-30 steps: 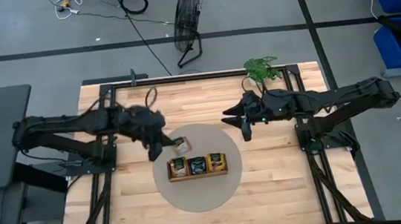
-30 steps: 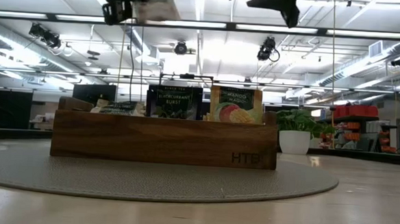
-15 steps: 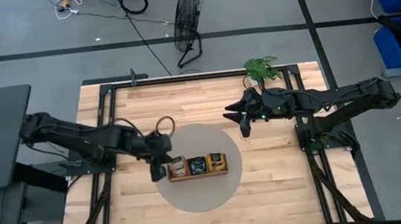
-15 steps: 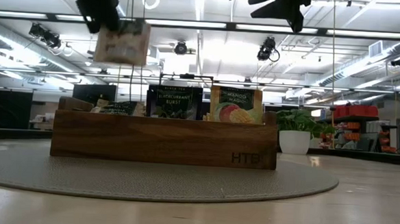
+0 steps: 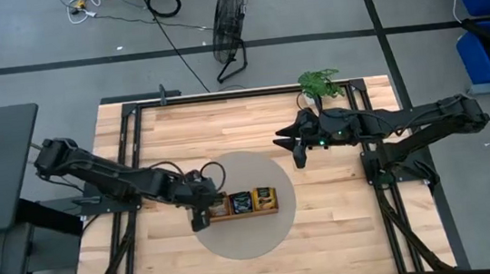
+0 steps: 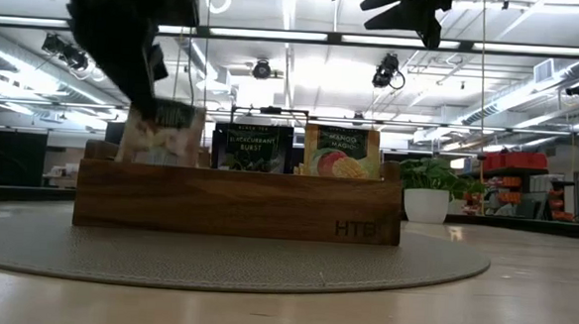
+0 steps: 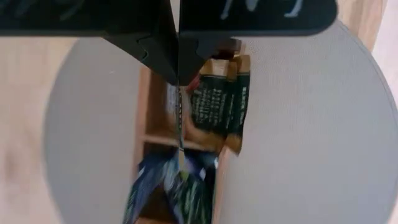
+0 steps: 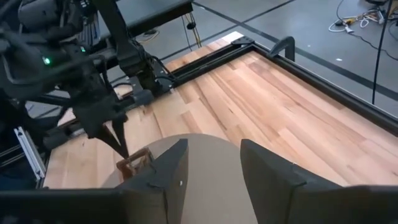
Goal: Pick & Place Tea
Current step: Put the brown tea bag into the left section of the wooden organizer, then return to Home Position
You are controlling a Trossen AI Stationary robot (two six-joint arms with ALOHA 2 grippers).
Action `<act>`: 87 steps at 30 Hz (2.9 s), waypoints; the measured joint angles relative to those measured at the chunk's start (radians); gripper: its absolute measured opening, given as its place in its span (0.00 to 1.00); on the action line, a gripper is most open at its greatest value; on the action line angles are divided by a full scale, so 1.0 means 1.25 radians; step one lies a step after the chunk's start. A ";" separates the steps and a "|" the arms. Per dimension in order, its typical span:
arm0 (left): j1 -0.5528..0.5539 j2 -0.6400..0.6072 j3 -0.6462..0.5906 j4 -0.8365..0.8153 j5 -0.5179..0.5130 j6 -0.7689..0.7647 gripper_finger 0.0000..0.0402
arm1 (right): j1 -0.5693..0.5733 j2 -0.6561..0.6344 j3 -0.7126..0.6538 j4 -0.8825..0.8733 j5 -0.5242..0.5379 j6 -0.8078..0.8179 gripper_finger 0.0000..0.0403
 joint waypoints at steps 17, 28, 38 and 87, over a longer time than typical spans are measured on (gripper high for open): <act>0.012 0.050 -0.012 0.044 -0.009 0.001 0.06 | 0.000 0.000 0.000 -0.012 -0.001 0.010 0.38; 0.024 0.038 -0.012 0.043 -0.018 -0.051 0.07 | 0.000 0.000 0.000 -0.079 -0.015 0.065 0.38; 0.016 0.035 -0.012 0.046 0.033 -0.046 0.24 | 0.000 0.000 0.000 -0.086 -0.015 0.062 0.38; 0.063 -0.688 -0.430 0.537 -0.196 0.150 0.01 | 0.093 -0.367 -0.461 0.279 0.000 0.030 0.00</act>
